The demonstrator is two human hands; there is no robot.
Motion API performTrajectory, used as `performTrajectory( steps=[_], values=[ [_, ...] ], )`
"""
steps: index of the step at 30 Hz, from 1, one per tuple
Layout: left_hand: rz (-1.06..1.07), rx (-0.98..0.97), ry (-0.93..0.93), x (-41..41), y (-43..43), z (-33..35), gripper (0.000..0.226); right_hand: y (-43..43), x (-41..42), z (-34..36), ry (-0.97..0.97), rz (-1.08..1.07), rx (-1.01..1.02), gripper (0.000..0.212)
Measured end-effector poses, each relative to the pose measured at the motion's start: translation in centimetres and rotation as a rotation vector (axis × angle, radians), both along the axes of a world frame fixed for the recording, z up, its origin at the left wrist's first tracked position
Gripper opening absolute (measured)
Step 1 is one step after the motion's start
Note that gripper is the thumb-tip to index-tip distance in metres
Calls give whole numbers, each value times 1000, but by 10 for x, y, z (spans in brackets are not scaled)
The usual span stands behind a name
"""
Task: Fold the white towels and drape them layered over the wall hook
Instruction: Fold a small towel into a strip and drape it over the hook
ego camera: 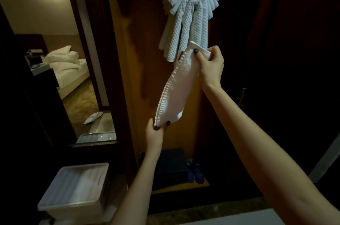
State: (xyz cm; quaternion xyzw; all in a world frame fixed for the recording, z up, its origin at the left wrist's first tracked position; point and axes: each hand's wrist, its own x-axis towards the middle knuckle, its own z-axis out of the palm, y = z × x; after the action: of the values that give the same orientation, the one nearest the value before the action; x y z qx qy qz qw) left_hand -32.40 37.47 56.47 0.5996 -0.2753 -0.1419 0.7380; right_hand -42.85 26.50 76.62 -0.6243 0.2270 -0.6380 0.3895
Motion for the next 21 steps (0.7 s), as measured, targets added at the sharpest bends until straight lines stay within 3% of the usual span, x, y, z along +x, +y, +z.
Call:
performTrajectory(
  steps=[3, 7, 11, 16, 21],
  values=[
    [-60, -48, 268, -5, -3, -7, 20, -6, 1, -1, -58, -6, 61, 35],
    [-94, -42, 406, -15, -15, -8, 8, -18, 2, -10, -87, -17, 152, 30],
    [-183, -104, 561, -21, -19, -8, 66, -27, -1, -18, -92, -48, 184, 31],
    [-326, -207, 589, -20, -15, -11, 66, -40, -9, -23, -79, -76, 209, 32],
    [-190, -110, 544, 0, -7, -9, 68, -46, -12, -35, -30, -40, 200, 32]
  ],
)
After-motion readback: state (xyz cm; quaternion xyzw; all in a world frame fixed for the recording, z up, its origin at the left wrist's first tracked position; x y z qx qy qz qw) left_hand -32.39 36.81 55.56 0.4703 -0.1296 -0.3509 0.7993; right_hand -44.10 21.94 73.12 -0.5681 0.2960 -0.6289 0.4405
